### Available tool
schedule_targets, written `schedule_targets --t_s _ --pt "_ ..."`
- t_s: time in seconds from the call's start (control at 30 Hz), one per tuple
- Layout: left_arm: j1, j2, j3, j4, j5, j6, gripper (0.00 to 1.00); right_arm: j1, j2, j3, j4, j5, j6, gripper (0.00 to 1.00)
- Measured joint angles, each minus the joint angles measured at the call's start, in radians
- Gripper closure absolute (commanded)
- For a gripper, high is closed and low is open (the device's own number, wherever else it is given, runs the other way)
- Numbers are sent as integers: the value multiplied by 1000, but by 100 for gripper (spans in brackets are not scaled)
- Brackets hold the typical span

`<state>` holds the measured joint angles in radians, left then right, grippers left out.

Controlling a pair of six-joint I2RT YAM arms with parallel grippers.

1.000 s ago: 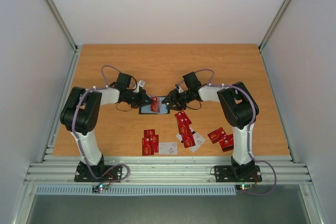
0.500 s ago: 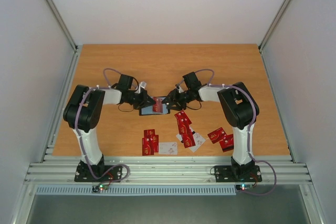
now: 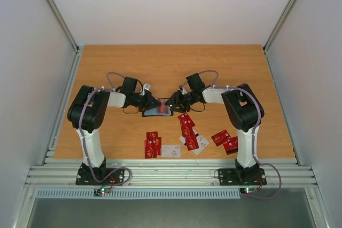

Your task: Put the credit cards into the card holder

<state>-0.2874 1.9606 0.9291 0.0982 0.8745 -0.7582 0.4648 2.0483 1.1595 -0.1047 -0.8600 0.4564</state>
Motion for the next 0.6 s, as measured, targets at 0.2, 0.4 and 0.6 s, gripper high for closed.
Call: schedule_targets --t_s 0.2,0.4,0.6 --pt "-6 10 5 0 -6 3 90 0 0 0 3 2 14 55" --pt "-14 6 34 -84 -26 71 80 0 -2 1 0 6 14 54" --pt "-27 -11 70 -206 -40 161 69 0 -10 1 0 29 13 54"
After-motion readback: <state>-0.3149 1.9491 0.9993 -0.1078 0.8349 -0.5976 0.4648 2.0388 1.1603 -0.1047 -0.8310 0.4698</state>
